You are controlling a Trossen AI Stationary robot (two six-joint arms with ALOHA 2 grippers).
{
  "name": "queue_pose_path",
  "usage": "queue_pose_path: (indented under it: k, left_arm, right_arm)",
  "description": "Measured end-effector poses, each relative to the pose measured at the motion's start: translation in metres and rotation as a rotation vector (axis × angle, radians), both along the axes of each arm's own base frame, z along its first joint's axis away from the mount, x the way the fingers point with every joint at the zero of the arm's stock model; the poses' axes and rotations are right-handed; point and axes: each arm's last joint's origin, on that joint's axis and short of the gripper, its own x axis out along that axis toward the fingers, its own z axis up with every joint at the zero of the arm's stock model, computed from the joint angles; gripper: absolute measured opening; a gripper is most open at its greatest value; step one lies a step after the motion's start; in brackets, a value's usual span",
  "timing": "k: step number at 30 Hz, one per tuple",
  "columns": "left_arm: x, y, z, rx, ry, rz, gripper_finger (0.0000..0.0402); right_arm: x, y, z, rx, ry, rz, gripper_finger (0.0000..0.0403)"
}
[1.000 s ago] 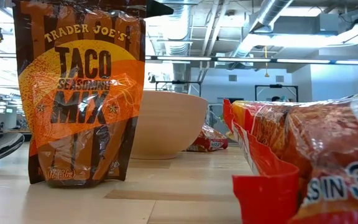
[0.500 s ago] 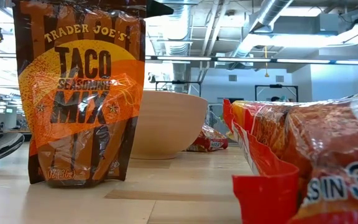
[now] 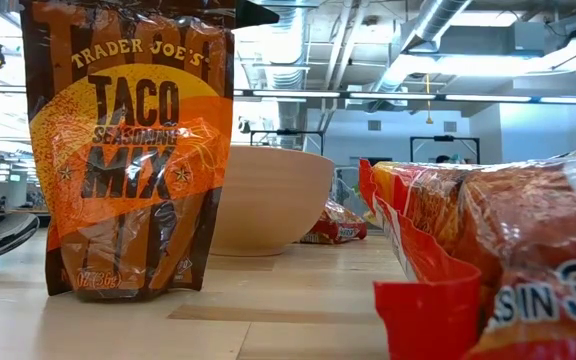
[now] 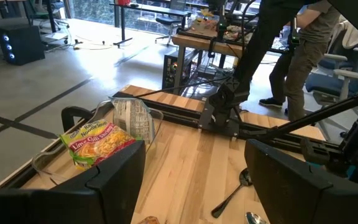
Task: Pick & Place Food Item
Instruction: Put the dark green seasoning can into the dark blue bin
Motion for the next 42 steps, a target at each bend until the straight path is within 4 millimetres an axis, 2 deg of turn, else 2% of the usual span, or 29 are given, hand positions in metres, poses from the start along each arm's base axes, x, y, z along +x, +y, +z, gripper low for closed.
queue_pose_path:
  k: [11, 23, 33, 42]
  left_arm:
    - [0.0, 0.0, 0.0, 0.0, 0.0, 0.0, 0.0271]
    - [0.0, -0.0001, 0.0, 0.0, 0.0, -0.001, 0.0271]
    - [0.0, -0.0001, 0.0, 0.0, 0.0, 0.0, 0.0271]
    - [0.0, -0.0001, 0.0, 0.0, 0.0, 0.0, 0.0271]
  right_arm:
    - [-0.0033, 0.0018, -0.0089, 0.01, -0.01, 0.012, 0.0122]
    - [-0.0056, 0.0023, -0.0094, 0.004, -0.002, 0.036, 0.0125]
    - [-0.0057, 0.0022, -0.0094, 0.003, -0.001, 0.036, 0.0172]
    - [-0.0057, 0.0023, -0.0094, 0.004, -0.001, 0.036, 0.0197]
